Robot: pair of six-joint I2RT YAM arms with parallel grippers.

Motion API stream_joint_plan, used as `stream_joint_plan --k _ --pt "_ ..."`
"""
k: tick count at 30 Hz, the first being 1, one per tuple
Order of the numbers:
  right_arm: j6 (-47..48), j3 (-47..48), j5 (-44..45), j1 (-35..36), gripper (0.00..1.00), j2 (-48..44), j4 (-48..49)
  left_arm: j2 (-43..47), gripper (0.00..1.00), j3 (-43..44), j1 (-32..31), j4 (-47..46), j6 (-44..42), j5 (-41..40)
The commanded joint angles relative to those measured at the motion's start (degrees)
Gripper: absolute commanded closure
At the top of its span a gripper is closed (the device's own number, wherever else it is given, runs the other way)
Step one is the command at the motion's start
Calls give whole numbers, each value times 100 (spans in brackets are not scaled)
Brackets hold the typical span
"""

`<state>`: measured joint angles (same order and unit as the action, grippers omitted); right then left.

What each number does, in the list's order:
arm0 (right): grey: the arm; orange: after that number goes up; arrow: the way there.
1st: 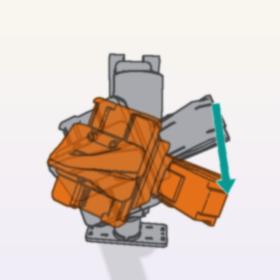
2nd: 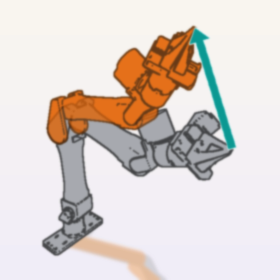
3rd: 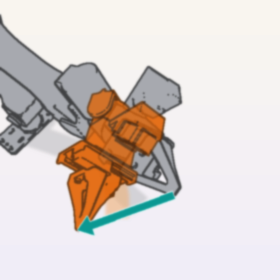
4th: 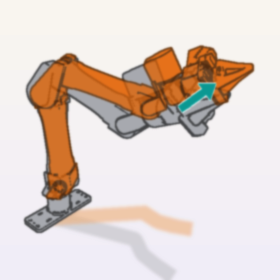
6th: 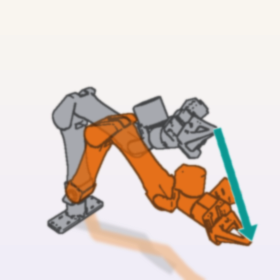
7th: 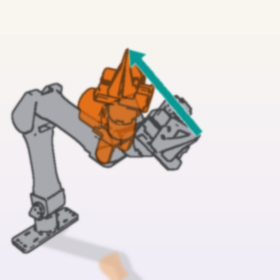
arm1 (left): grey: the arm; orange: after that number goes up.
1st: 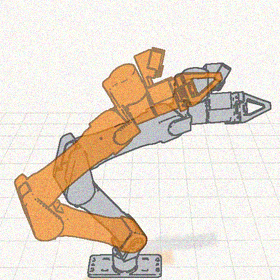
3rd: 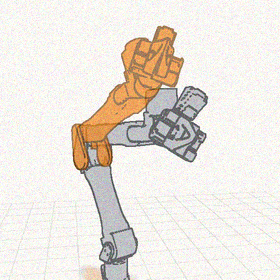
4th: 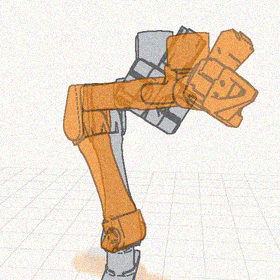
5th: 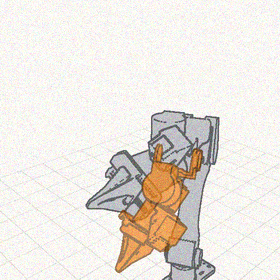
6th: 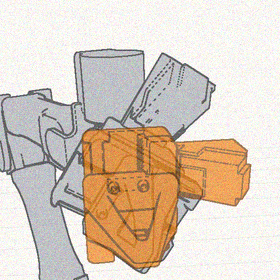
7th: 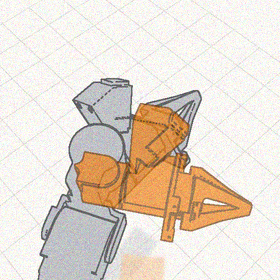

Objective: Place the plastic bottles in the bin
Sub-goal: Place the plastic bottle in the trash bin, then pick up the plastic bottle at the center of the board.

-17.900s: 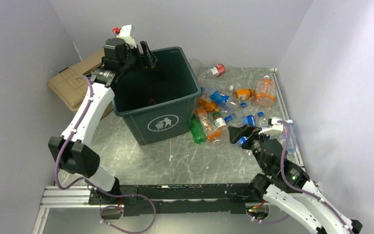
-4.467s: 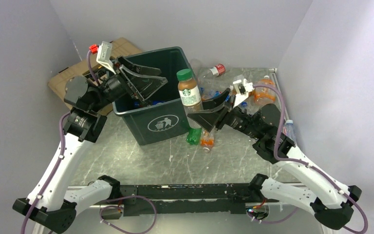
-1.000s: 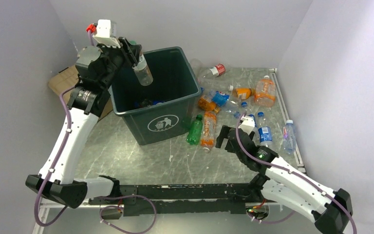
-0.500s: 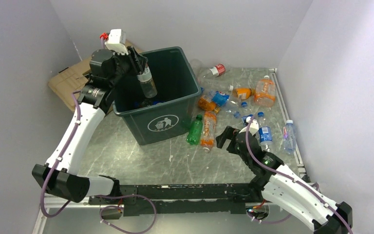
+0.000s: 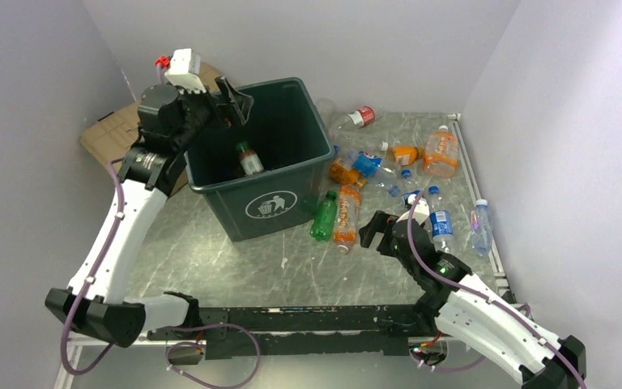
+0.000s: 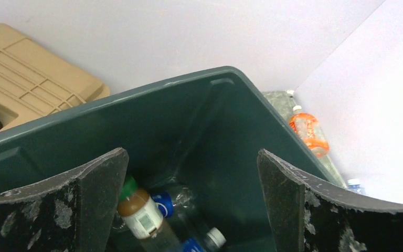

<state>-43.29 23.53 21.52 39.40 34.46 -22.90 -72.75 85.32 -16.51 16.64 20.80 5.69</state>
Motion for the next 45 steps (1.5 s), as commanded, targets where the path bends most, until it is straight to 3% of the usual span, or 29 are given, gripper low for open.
stream_joint_plan --k 1,13,20,26,32,40,45 --pt "186 164 -43 -29 0 -71 226 707 1 308 25 51 357 -256" --pt "297 423 22 -62 4 532 583 2324 0 152 25 2227 1563 -2122" --pt "213 675 -1645 -939 2 1719 1635 3056 0 -75 25 2784 2154 -2550" --pt "151 946 -2154 -1180 1 2689 1978 3301 0 -251 17 2930 2185 -2420" --pt "308 978 -1954 -1189 3 3157 1957 3576 1 -546 18 2861 2284 -2132" --pt "233 820 -2125 -1133 5 3587 2103 3598 1 -940 17 2108 2035 -873" --pt "286 842 -2331 -1034 7 3890 2199 3594 1 -1063 17 1932 2052 -721"
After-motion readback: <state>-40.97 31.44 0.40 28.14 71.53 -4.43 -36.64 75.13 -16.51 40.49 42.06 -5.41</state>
